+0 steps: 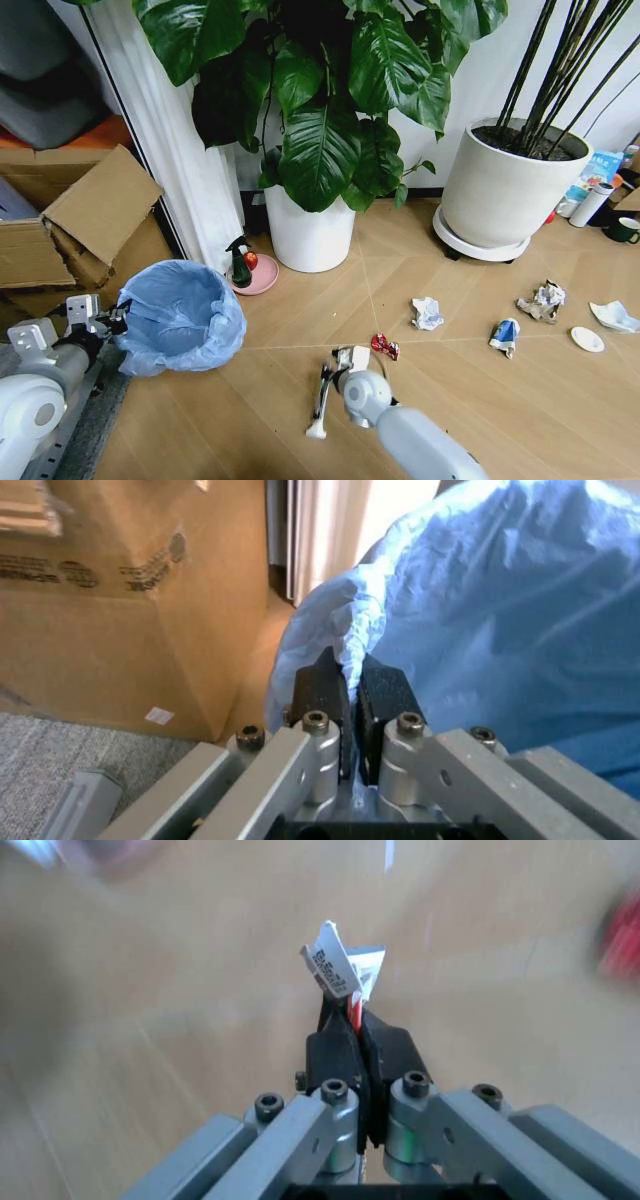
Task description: Pick up the trash bin and place the garbage on the floor into it.
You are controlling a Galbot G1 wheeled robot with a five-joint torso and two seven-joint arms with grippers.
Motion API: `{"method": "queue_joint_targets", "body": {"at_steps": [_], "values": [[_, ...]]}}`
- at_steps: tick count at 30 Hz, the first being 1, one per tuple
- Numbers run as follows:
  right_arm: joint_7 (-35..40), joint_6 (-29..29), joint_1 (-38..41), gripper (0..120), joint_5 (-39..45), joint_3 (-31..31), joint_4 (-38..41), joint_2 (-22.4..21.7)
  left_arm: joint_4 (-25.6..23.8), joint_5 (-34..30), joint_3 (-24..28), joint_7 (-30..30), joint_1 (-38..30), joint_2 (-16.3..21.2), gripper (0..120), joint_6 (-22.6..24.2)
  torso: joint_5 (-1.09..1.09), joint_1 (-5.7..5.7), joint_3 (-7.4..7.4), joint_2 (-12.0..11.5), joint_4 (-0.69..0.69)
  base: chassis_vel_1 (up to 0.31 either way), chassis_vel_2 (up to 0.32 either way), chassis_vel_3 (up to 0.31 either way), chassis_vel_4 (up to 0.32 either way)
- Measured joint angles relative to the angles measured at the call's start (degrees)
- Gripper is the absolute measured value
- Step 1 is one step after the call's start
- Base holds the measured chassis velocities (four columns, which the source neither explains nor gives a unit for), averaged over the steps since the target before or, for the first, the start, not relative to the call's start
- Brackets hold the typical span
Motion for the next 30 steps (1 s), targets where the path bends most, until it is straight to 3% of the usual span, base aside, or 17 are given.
{"method": "queue_joint_targets", "body": {"at_steps": [3, 4, 7, 10, 13, 18, 22, 24, 30], "values": [[-2.19, 2.09, -0.78, 0, -1.45, 1.66, 4.57, -3.14, 0.03, -0.46, 0.52, -0.25, 0.03, 0.84, 0, 0.02, 0.03, 0.0, 0.0, 0.0, 0.01, 0.0, 0.0, 0.0, 0.0], [-5.13, 4.85, -1.42, 0, -2.96, 2.97, 8.53, -6.58, 0.04, -1.21, 1.15, -0.6, 0.08, 1.87, 0, 0.1, 0.01, 0.0, -0.01, 0.0, 0.0, 0.0, 0.0, 0.0, 0.0], [-9.74, 9.45, -1.8, 0, -5.6, 3.98, 11.93, -9.94, -0.09, -2.0, 1.83, -0.73, 0.17, 2.83, 0, 0.15, -0.01, 0.0, -0.01, 0.0, -0.02, 0.0, 0.0, 0.0, 0.0], [-22.91, 22.83, -0.41, 0, -11.38, 4.38, 16.45, -14.96, -0.42, -4.08, 3.7, -0.97, -0.16, 5.29, 0, 0.44, 0.01, -0.01, -0.01, 0.0, -0.01, 0.0, 0.0, 0.0, 0.0], [-28.0, 27.28, 1.04, 0, -12.59, 4.09, 16.98, -15.61, -0.42, -4.96, 4.33, -1.04, -0.41, 6.2, 0, 0.58, 0.01, -0.01, -0.02, 0.0, -0.02, 0.0, 0.0, 0.0, 0.0], [-39.57, 34.49, 6.18, 0, -12.61, 2.71, 16.05, -15.33, -0.43, -6.48, 5.77, -0.83, -0.56, 7.41, 0, 0.69, 0.0, -0.01, -0.01, 0.0, 0.0, 0.0, 0.0, 0.0, 0.0], [-44.1, 36.14, 8.94, 0, -10.23, 1.33, 14.96, -14.6, -0.33, -6.74, 6.62, -0.34, -0.62, 7.66, 0, 0.67, 0.0, -0.01, -0.01, 0.0, -0.01, 0.0, 0.0, 0.0, 0.0], [-52.0, 37.39, 13.69, 0, -5.73, -0.98, 12.37, -12.44, 0.05, -6.95, 8.18, 0.48, -1.15, 7.89, 0, 0.5, -0.01, -0.01, -0.01, 0.0, 0.02, 0.0, 0.0, 0.0, 0.0], [-64.41, 35.85, 20.99, 0, 0.37, -7.06, 6.22, -5.26, 1.13, -8.02, 11.44, 2.52, -3.35, 9.35, 0, -0.17, -0.02, -0.01, -0.01, 0.0, 0.0, 0.0, 0.0, 0.0, 0.0]]}}
